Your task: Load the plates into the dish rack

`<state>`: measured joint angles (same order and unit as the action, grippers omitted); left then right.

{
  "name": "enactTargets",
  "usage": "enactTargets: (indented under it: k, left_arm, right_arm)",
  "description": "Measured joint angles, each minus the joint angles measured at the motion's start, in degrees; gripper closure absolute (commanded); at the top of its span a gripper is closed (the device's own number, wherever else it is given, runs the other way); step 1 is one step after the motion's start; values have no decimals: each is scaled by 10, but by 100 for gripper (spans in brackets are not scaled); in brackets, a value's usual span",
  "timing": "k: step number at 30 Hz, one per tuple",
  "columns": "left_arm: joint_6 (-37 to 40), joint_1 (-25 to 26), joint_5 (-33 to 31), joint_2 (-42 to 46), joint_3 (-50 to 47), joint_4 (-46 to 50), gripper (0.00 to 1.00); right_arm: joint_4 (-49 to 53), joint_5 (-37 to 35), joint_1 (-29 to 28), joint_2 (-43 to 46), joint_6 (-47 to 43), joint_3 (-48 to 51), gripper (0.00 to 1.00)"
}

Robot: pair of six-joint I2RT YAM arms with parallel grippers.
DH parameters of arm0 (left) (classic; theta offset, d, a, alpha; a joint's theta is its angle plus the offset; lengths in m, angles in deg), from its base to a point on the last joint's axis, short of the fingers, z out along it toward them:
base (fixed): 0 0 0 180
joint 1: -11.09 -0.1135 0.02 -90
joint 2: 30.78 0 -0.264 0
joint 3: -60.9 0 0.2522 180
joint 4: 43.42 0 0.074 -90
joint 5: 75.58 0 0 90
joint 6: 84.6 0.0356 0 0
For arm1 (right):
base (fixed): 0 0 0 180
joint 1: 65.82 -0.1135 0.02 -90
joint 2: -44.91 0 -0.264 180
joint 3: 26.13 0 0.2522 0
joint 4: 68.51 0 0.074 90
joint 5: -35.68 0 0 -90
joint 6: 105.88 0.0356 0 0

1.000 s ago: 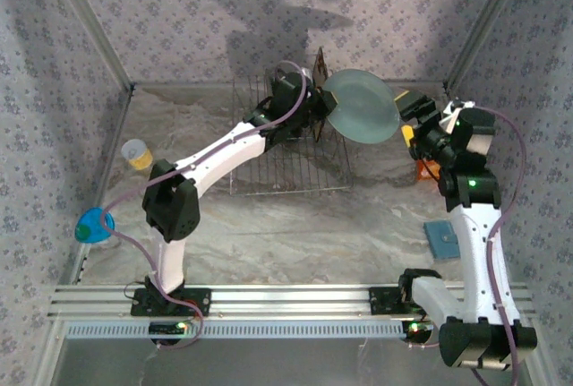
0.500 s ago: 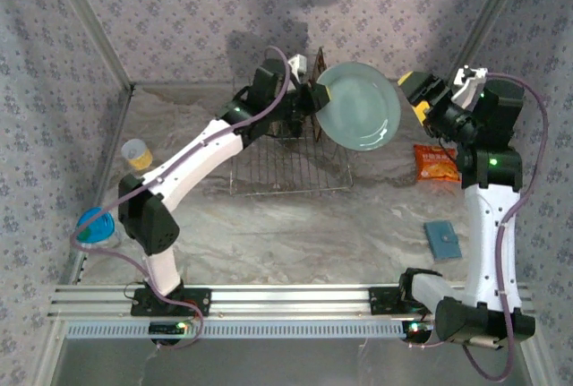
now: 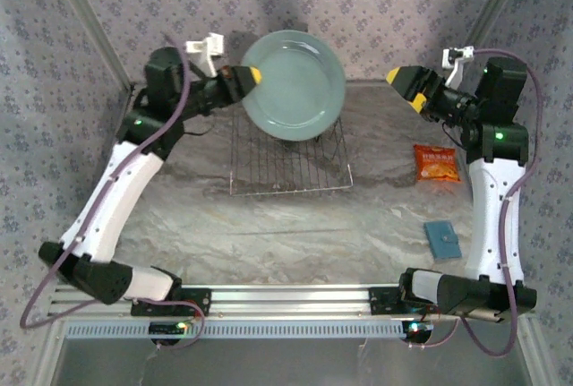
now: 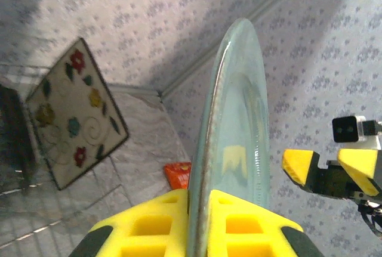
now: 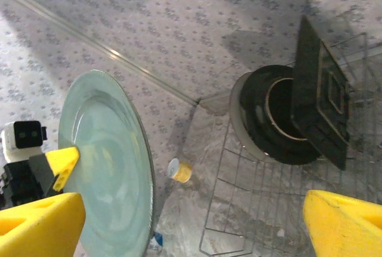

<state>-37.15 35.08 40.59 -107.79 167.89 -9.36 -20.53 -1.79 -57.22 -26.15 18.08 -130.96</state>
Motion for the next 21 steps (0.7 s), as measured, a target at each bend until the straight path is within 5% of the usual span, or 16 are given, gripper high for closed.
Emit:
enactTargets:
  k: [9, 21]
  left_arm:
    - [0, -125, 116, 52, -71, 0, 100]
    - [-9, -157, 185, 54, -137, -40, 100]
  right_arm:
    - [-29, 65, -100, -79, -52, -32, 5]
    - [-49, 66, -228, -175, -94, -70, 10]
